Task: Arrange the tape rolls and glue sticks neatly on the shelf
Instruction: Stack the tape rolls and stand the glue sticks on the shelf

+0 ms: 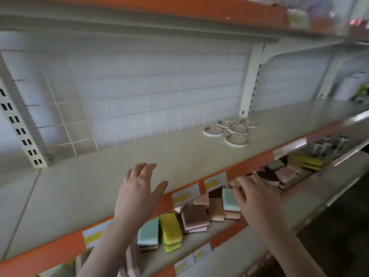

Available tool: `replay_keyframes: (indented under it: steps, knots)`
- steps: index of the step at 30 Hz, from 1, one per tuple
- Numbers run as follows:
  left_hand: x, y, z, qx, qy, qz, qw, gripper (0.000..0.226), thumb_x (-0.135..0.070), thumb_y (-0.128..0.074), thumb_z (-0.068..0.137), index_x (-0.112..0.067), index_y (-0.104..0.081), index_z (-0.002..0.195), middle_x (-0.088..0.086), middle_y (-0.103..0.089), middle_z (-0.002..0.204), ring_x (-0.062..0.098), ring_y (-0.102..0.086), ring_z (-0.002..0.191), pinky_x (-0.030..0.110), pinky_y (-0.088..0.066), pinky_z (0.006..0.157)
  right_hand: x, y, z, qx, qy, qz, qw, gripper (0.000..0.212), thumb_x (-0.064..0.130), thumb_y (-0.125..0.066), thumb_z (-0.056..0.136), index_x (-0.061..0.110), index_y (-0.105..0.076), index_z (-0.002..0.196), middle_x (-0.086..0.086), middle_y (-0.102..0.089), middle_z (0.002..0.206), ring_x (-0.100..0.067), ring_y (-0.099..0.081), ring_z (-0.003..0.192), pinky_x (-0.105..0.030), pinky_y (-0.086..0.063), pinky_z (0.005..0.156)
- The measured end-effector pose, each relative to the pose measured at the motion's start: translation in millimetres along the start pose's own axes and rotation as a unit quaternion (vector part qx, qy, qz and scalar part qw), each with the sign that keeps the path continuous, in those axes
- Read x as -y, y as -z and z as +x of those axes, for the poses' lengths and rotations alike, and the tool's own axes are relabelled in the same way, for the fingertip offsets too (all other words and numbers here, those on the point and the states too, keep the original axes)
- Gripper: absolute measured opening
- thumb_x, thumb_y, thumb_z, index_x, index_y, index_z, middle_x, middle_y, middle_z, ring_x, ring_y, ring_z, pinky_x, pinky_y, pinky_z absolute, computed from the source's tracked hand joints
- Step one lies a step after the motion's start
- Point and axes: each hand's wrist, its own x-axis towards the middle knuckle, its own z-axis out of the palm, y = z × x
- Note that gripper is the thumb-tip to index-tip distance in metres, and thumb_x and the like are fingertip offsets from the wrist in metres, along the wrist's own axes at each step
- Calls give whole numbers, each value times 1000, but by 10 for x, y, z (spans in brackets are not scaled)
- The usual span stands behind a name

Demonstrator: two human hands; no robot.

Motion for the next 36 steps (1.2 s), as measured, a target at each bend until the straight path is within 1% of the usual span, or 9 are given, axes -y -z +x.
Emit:
replay_keyframes:
  steps: [4,8,10,14,19,21,23,31,36]
  knots:
    - [-537,-402,312,2,-7,4,1000,51,-39,-60,87,-18,-49,132,4,-46,136,24,-38,125,33,-32,99,-615,-33,306,7,-9,12,1000,25,34,-49,91,21,-61,109,2,-61,104,-15,-56,97,-27,-43,82]
    - [-910,-797,663,12,-18,2,1000,52,-40,-55,90,-20,-44,136,0,-42,139,21,-34,129,31,-32,101,-1100,-225,688,14,-11,29,999,34,33,-46,94,21,-55,124,3,-59,115,-15,-55,106,-29,-41,89]
    - [-1078,-1002,863,8,-22,-1,1000,51,-40,-53,90,-21,-43,137,-1,-41,140,19,-33,130,30,-31,101,-1311,-345,929,13,-10,29,999,32,30,-50,93,18,-59,121,0,-62,111,-20,-57,103,-32,-43,85]
    - [-1378,-1432,1300,-4,-29,-13,999,50,-39,-54,90,-21,-43,136,-2,-41,140,18,-33,129,28,-30,101,-1726,-628,1456,-8,-2,20,1000,18,18,-62,85,9,-68,99,-6,-65,88,-27,-60,82,-35,-47,68]
    - [-1643,-1817,1745,-3,-28,-5,1000,48,-38,-53,91,-22,-44,135,-5,-40,141,16,-33,129,25,-29,99,-2117,-863,2156,7,40,12,999,19,17,-57,88,11,-64,105,-4,-64,96,-23,-57,87,-33,-42,73]
    - [-1710,-1910,1850,0,-18,1,1000,48,-38,-52,91,-23,-44,136,-6,-39,142,15,-32,131,24,-29,100,-2193,-987,2419,-16,72,24,997,14,10,-68,78,9,-67,92,-5,-64,83,-27,-59,74,-33,-45,65]
    - [-1768,-1999,1904,3,-8,6,1000,48,-40,-51,91,-24,-44,136,-7,-38,143,13,-31,131,23,-27,101,-2226,-1139,2639,-31,106,52,992,19,3,-76,65,7,-68,82,-8,-63,73,-31,-59,64,-37,-49,58]
    - [-1970,-2371,1814,-9,99,34,994,44,-42,-51,91,-28,-47,132,-12,-40,140,7,-31,131,14,-21,100,-2260,-1626,3200,30,270,163,949,19,5,-72,70,10,-68,88,-5,-66,83,-31,-60,74,-39,-53,60]
    - [-2067,-2484,1740,-19,154,55,986,38,-37,-56,90,-23,-56,125,-8,-46,137,10,-37,129,17,-23,100,-2244,-1754,3292,44,376,202,903,24,3,-73,68,11,-65,88,-3,-65,89,-29,-60,79,-40,-53,63]
